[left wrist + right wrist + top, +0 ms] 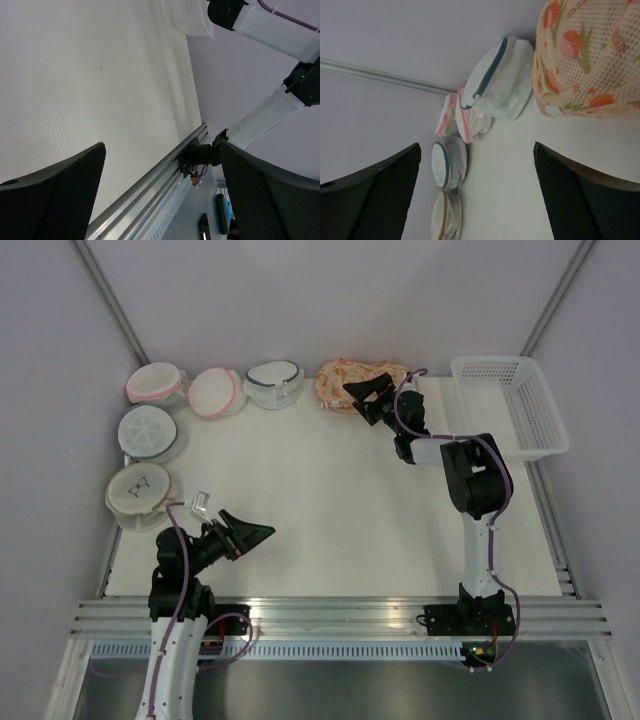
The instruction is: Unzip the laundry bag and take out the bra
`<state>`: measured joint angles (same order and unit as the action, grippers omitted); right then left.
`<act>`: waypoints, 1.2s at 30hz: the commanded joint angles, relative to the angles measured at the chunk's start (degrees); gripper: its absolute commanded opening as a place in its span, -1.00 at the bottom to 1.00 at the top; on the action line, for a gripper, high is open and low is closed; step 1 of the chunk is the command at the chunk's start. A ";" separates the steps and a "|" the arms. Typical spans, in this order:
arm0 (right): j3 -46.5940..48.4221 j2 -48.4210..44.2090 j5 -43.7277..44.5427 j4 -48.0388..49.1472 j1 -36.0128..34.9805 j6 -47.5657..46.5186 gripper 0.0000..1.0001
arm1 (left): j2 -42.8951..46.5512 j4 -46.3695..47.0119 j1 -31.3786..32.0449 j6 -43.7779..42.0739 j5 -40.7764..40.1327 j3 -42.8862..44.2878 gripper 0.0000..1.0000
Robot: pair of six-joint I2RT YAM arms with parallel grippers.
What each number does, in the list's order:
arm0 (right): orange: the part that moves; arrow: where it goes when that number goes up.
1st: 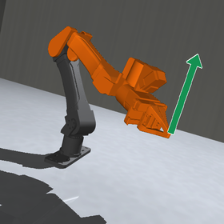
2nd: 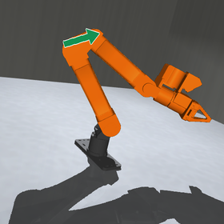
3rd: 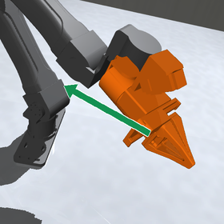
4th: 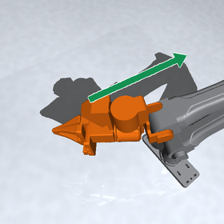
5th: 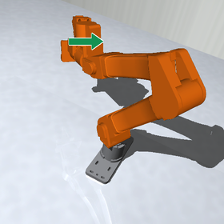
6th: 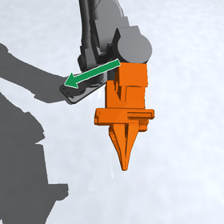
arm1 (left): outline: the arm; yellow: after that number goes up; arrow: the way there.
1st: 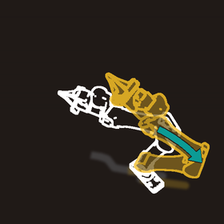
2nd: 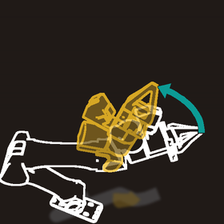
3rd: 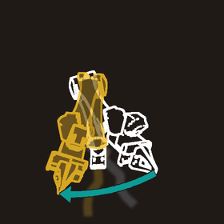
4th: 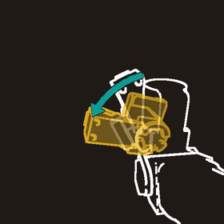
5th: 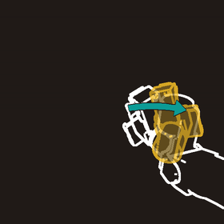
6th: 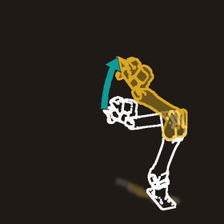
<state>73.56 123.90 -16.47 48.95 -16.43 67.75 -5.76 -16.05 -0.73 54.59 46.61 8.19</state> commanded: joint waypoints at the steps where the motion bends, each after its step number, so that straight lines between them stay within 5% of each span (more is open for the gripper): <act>1: 6.67 3.88 5.21 -6.49 -0.19 -2.36 0.96 | -0.92 2.08 0.03 1.22 -0.55 0.78 0.99; 20: 18.28 13.91 10.93 -15.55 -0.19 0.90 0.96 | -5.23 2.78 0.12 0.61 -3.01 -0.54 0.99; 29: 22.24 17.43 11.72 -11.51 0.17 3.62 0.89 | -5.67 2.78 0.12 0.34 -2.93 -1.68 0.99; 33: 21.81 18.13 11.37 -8.79 0.69 4.76 0.71 | -6.28 3.48 0.03 0.26 -3.28 -2.21 0.99; 36: 19.87 18.40 10.85 -3.96 1.48 6.69 0.23 | -6.90 4.36 0.03 0.17 -3.28 -2.65 0.99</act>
<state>93.71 141.12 -5.67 37.78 -15.97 71.90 -11.92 -14.68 -0.73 54.57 43.64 6.33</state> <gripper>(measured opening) 0.659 0.993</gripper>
